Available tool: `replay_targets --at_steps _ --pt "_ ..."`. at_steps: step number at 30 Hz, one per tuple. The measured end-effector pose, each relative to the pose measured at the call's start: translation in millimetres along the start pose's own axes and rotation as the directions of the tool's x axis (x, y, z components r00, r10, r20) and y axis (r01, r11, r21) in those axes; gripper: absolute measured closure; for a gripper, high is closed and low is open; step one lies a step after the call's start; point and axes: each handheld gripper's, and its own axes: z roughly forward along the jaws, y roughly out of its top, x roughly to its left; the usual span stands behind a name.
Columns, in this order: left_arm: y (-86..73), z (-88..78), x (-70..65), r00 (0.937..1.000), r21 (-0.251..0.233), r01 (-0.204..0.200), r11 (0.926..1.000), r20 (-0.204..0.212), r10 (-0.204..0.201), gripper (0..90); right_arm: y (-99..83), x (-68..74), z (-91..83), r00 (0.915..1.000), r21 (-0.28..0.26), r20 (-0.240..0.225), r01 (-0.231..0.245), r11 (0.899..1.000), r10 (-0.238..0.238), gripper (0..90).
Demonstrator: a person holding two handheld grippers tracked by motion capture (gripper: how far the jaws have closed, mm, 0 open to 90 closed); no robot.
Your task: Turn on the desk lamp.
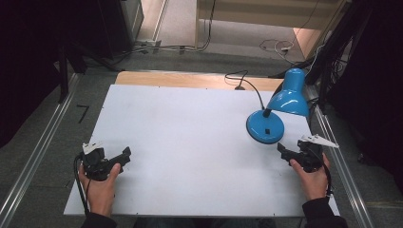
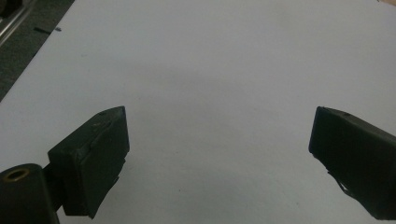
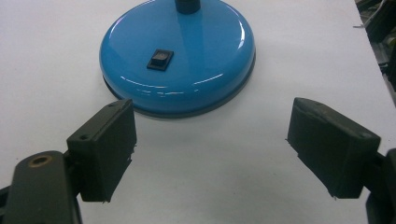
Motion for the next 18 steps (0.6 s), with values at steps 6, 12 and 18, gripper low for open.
replay_targets --at_steps 6,12,18 --pt "0.0 -0.1 -0.1 1.0 -0.001 0.0 1.0 0.0 0.0 5.5 1.4 -0.5 1.2 1.0 0.002 -0.004 -0.007 1.0 0.007 14.4" --pt "-0.2 0.0 -0.9 1.0 0.0 -0.002 1.0 0.001 0.002 5.5 3.5 -1.2 1.9 1.0 0.002 -0.003 -0.009 1.0 0.009 14.5" --pt "0.0 -0.5 -0.3 1.0 -0.001 -0.001 1.0 0.002 0.001 5.5 6.5 1.5 6.3 0.9999 0.008 -0.012 -0.002 1.0 0.003 14.5"
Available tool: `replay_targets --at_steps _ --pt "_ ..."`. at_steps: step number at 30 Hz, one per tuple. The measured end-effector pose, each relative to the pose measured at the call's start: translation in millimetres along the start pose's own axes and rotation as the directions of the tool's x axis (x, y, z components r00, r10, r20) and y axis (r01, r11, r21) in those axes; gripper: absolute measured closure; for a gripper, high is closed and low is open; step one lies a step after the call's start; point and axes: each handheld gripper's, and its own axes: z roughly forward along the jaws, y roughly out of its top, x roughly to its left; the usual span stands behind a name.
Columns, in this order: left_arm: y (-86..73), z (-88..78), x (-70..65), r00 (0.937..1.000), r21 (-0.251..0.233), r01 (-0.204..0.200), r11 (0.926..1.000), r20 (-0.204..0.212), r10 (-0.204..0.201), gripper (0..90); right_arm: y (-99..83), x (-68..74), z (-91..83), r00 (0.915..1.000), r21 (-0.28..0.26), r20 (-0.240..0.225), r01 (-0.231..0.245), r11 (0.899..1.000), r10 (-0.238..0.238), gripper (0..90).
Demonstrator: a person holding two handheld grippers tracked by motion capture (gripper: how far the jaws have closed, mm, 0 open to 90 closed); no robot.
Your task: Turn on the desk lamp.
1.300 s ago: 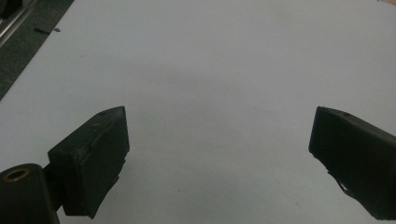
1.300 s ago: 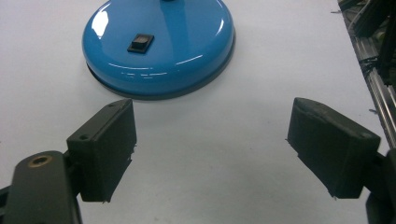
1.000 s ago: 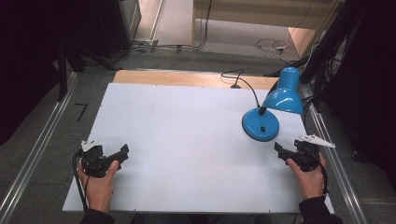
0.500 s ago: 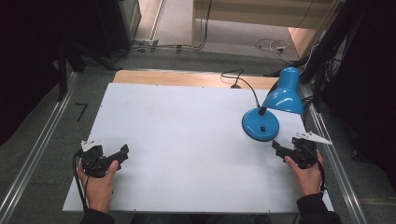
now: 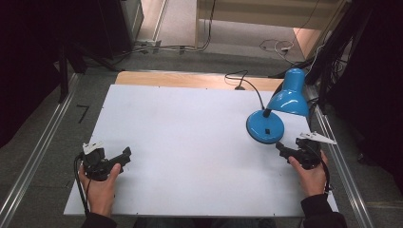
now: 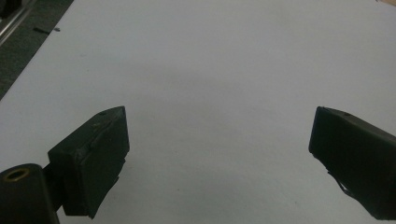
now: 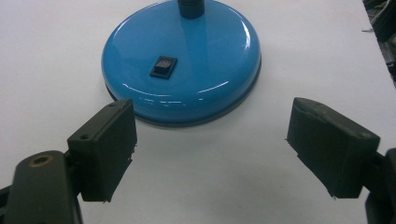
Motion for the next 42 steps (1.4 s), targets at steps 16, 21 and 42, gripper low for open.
replay_targets --at_steps 16,21,42 --pt "0.1 0.1 0.3 1.0 -0.001 0.0 1.0 0.0 0.0 5.5 7.1 4.2 8.2 1.0 0.006 -0.008 0.002 1.0 -0.002 14.7" --pt "0.2 -0.1 0.4 1.0 0.0 -0.002 1.0 0.001 0.002 5.5 11.1 6.1 11.5 1.0 0.005 -0.008 0.001 1.0 -0.001 14.8" --pt "0.4 0.2 1.2 1.0 0.002 0.0 1.0 0.0 0.0 5.5 21.2 14.1 21.5 0.9996 0.005 -0.008 0.026 1.0 -0.026 15.5"
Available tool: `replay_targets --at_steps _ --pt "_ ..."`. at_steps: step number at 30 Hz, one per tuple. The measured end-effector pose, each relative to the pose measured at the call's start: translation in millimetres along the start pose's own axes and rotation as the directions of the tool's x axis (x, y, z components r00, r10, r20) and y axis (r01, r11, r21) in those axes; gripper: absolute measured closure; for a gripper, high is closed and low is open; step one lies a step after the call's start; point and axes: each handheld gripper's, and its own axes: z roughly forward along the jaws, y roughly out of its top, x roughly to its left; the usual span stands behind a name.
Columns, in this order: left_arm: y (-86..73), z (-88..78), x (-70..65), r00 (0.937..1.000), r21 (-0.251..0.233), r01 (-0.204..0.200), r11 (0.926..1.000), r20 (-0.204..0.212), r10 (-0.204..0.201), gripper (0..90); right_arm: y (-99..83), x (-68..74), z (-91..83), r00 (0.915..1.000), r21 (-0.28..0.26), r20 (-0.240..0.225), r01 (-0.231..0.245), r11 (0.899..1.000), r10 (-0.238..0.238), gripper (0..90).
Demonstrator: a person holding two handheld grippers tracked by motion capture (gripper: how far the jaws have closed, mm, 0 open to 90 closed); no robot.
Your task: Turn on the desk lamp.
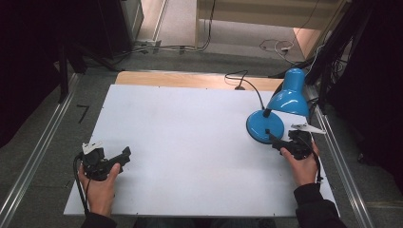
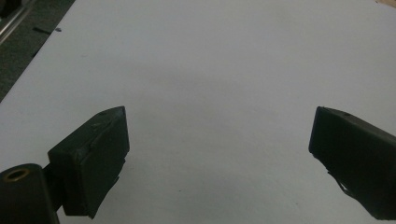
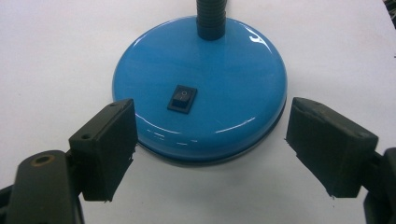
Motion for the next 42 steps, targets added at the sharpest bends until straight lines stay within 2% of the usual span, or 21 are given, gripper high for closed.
replay_targets --at_steps 10,17,22,23,24,26,31,33,37,42 --pt "0.0 0.3 0.1 1.0 -0.001 0.001 1.0 0.001 -0.001 5.5 4.4 2.2 5.3 1.0 -0.009 0.004 0.004 1.0 -0.004 18.4" --pt "0.0 0.6 0.0 1.0 -0.002 0.002 1.0 0.001 -0.002 5.6 6.8 5.0 9.3 0.9997 -0.014 0.009 0.021 1.0 -0.021 25.8" --pt "0.0 0.7 -0.1 1.0 -0.002 0.004 1.0 0.002 -0.004 5.6 8.9 8.1 11.6 0.9997 -0.034 0.001 0.025 0.999 -0.025 37.8" --pt "0.0 0.7 0.0 1.0 -0.002 0.005 1.0 0.002 -0.005 5.5 9.3 9.2 12.4 0.9998 -0.04 0.0 0.022 0.999 -0.022 43.4" --pt "0.0 0.7 0.1 1.0 -0.003 0.006 1.0 0.001 -0.006 5.5 9.3 9.2 12.4 0.9998 -0.04 0.0 0.022 0.999 -0.022 43.4" --pt "0.1 0.6 0.2 1.0 -0.003 0.006 1.0 0.001 -0.006 5.5 9.7 9.2 13.5 0.9998 -0.045 -0.009 0.018 0.999 -0.018 49.1" --pt "0.2 0.4 0.6 1.0 -0.001 0.004 1.0 0.003 -0.004 5.5 10.0 9.4 14.1 0.9998 -0.051 -0.019 0.01 0.999 -0.011 73.9" --pt "0.2 0.6 0.4 1.0 -0.001 0.005 1.0 0.003 -0.005 5.6 10.5 9.0 14.5 0.9998 -0.057 -0.021 0.002 0.998 -0.003 80.8" --pt "0.2 0.5 0.3 1.0 -0.002 0.006 1.0 0.003 -0.006 5.6 11.7 9.9 16.6 0.9997 -0.048 -0.023 0.011 0.999 -0.012 87.3" --pt "0.4 0.4 0.6 1.0 -0.002 0.005 1.0 0.003 -0.005 5.6 12.3 12.8 20.4 0.9996 -0.041 -0.02 0.02 0.999 -0.021 87.5"
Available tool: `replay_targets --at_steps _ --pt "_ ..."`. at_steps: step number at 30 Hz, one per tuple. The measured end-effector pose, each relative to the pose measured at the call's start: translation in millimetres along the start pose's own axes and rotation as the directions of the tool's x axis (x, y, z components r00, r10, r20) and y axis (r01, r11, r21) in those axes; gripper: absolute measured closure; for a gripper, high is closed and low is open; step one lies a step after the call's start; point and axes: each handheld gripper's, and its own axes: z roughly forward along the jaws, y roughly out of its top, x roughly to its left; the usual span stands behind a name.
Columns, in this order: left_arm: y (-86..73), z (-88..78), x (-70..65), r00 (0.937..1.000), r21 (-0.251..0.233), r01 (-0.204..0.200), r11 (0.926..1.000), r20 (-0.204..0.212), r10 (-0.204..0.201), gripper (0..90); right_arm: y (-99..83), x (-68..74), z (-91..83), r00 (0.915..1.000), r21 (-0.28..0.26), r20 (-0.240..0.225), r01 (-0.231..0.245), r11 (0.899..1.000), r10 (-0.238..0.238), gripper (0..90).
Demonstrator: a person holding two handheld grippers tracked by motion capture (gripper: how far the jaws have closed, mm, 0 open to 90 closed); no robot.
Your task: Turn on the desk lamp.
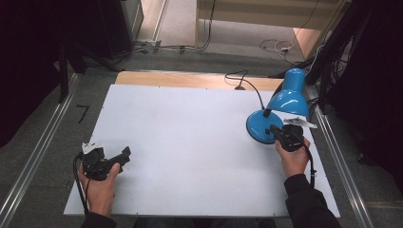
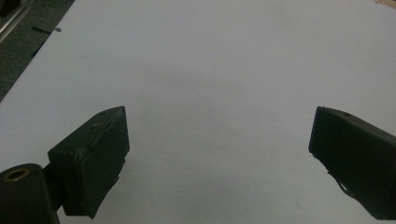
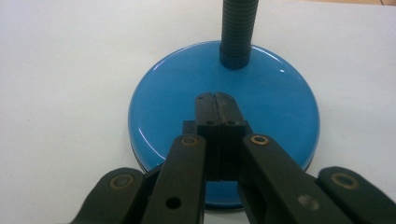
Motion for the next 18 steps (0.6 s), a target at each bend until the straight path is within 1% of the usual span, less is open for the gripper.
replay_targets --at_steps 5,14,18 --pt "0.1 -0.1 0.3 1.0 0.001 0.001 1.0 0.002 -0.001 5.6 -1.3 0.3 4.3 1.0 0.013 -0.001 -0.004 1.0 0.004 87.5" --pt "0.1 0.1 0.2 1.0 0.002 0.001 1.0 0.002 -0.001 5.6 -2.6 1.2 7.2 1.0 0.021 -0.002 -0.005 1.0 0.005 87.5" --pt "0.1 -0.1 0.3 1.0 0.001 0.001 1.0 0.002 -0.001 5.6 -3.5 2.1 8.0 1.0 0.025 0.0 0.002 1.0 -0.002 87.5"
